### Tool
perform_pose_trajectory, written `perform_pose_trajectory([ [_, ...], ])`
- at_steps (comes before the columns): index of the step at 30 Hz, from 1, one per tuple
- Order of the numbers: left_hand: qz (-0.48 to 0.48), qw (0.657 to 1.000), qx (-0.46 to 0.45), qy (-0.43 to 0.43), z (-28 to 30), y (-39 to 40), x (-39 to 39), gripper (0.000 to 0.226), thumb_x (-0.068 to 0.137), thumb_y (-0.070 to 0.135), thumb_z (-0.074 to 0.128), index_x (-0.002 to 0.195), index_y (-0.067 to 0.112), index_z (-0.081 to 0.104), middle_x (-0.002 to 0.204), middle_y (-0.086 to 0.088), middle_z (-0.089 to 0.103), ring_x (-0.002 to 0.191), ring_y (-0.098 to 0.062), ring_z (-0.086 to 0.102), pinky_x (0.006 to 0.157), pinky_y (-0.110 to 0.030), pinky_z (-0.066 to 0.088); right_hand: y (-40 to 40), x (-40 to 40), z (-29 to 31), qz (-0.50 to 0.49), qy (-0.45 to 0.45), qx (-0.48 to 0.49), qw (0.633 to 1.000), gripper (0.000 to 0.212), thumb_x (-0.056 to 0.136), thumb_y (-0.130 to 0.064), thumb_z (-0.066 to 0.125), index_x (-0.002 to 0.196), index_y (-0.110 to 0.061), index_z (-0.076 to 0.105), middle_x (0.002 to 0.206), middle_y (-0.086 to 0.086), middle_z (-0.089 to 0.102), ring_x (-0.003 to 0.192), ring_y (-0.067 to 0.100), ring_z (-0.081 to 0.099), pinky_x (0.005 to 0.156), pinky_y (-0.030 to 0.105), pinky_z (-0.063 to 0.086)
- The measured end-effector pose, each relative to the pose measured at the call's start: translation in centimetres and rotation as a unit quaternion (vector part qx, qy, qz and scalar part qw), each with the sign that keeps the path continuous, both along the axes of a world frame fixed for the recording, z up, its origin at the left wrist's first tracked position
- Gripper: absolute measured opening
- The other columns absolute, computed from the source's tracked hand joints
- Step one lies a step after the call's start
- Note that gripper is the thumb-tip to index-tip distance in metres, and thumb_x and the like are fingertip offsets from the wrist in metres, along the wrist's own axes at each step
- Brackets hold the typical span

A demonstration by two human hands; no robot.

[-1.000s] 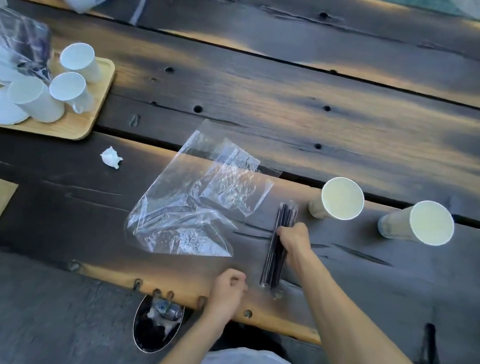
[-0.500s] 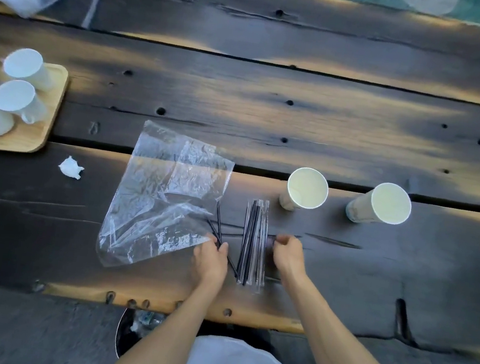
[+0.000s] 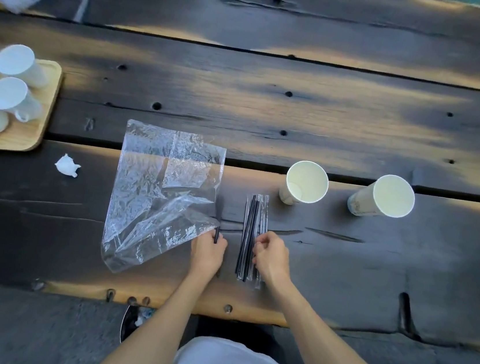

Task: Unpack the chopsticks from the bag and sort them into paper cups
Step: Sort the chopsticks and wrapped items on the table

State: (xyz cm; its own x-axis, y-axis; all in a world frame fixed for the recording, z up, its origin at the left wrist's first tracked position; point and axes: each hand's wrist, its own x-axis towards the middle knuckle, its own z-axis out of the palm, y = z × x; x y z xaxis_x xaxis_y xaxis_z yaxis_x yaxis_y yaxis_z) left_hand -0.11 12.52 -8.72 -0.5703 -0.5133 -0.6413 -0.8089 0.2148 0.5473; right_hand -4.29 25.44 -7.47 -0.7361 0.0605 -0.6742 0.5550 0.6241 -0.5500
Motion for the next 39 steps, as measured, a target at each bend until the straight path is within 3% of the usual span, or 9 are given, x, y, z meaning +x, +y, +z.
perform_pose_trajectory([
  [3, 0.031, 0.997, 0.065, 0.021, 0.2, -0.1, 0.8, 0.026, 0.096, 0.019, 0.045, 0.07, 0.02, 0.045, 0.066, -0.011, 0.06, 0.059, -0.022, 0.056, 0.06, -0.031, 0.044, -0.4, 0.3, 0.0, 0.019, 0.005, 0.038, 0.999, 0.013, 0.09, -0.012, 0.047, 0.081, -0.015, 0.056, 0.073, 0.004, 0.057, 0.064, 0.022, 0.052, 0.047, 0.023, 0.041],
  [7, 0.001, 0.998, 0.031, 0.054, 0.2, 0.4, 1.0, 0.031, 0.096, 0.021, 0.051, 0.066, 0.017, 0.043, 0.06, -0.001, 0.047, 0.056, -0.018, 0.043, 0.053, -0.027, 0.035, -0.5, 0.4, -0.2, 0.143, 0.065, 0.097, 0.983, 0.014, 0.096, -0.023, 0.05, 0.096, -0.009, 0.051, 0.093, 0.013, 0.062, 0.086, 0.037, 0.06, 0.073, 0.039, 0.05],
  [10, -0.03, 0.999, -0.002, 0.043, 0.0, 1.2, 0.2, 0.018, 0.09, 0.015, 0.06, 0.074, 0.013, 0.052, 0.063, 0.002, 0.052, 0.062, -0.019, 0.049, 0.054, -0.028, 0.034, -0.9, 0.0, -0.6, 0.188, 0.057, 0.128, 0.972, 0.023, 0.097, -0.028, 0.054, 0.103, -0.005, 0.051, 0.103, 0.019, 0.063, 0.096, 0.043, 0.062, 0.078, 0.044, 0.051],
  [15, -0.057, 0.997, -0.049, 0.002, -0.5, 2.8, -1.0, 0.024, 0.085, 0.019, 0.07, 0.076, 0.014, 0.049, 0.081, -0.003, 0.058, 0.076, -0.026, 0.057, 0.065, -0.031, 0.042, -1.3, -0.6, -0.9, 0.178, 0.04, 0.133, 0.974, 0.019, 0.095, -0.023, 0.054, 0.102, -0.004, 0.053, 0.107, 0.021, 0.064, 0.101, 0.044, 0.062, 0.08, 0.045, 0.052],
  [21, -0.054, 0.995, -0.066, -0.047, -0.7, 3.3, -1.2, 0.015, 0.087, 0.02, 0.058, 0.073, 0.017, 0.052, 0.096, -0.008, 0.063, 0.081, -0.029, 0.059, 0.064, -0.033, 0.044, -1.1, -0.9, -0.8, 0.151, 0.008, 0.104, 0.983, 0.019, 0.092, -0.022, 0.053, 0.098, -0.005, 0.055, 0.108, 0.02, 0.062, 0.099, 0.042, 0.06, 0.08, 0.044, 0.051],
  [25, -0.048, 0.996, -0.051, -0.062, -0.5, 3.1, -1.0, 0.01, 0.084, 0.02, 0.057, 0.075, 0.017, 0.055, 0.095, -0.009, 0.062, 0.085, -0.032, 0.059, 0.067, -0.032, 0.042, -1.1, -1.0, -0.6, 0.134, -0.004, 0.091, 0.987, 0.015, 0.086, -0.021, 0.051, 0.09, -0.007, 0.053, 0.104, 0.02, 0.062, 0.095, 0.041, 0.06, 0.077, 0.042, 0.049],
  [30, -0.039, 0.997, -0.032, -0.055, -0.4, 2.4, -0.8, 0.019, 0.086, 0.009, 0.052, 0.067, 0.012, 0.049, 0.084, -0.011, 0.061, 0.073, -0.024, 0.05, 0.061, -0.028, 0.035, -0.6, -1.1, -0.2, 0.077, 0.001, 0.052, 0.996, 0.011, 0.082, -0.021, 0.049, 0.078, -0.014, 0.044, 0.08, 0.006, 0.057, 0.066, 0.025, 0.05, 0.057, 0.034, 0.039],
  [33, -0.015, 0.998, -0.04, -0.048, -0.5, 1.7, -0.2, 0.019, 0.088, 0.007, 0.052, 0.068, 0.009, 0.051, 0.078, -0.009, 0.059, 0.074, -0.023, 0.049, 0.057, -0.029, 0.032, 0.3, -1.0, -0.4, 0.062, 0.015, 0.044, 0.997, 0.009, 0.086, -0.02, 0.049, 0.089, -0.011, 0.048, 0.084, 0.006, 0.058, 0.072, 0.027, 0.052, 0.063, 0.035, 0.039],
  [39, 0.022, 0.997, -0.066, -0.038, -0.2, 1.7, -0.4, 0.035, 0.092, 0.011, 0.057, 0.061, 0.018, 0.044, 0.067, 0.003, 0.051, 0.059, -0.004, 0.039, 0.045, -0.021, 0.027, 0.5, -0.7, -0.8, 0.106, 0.03, 0.053, 0.993, 0.018, 0.093, -0.025, 0.051, 0.085, -0.009, 0.05, 0.081, 0.01, 0.061, 0.074, 0.033, 0.056, 0.063, 0.036, 0.043],
])
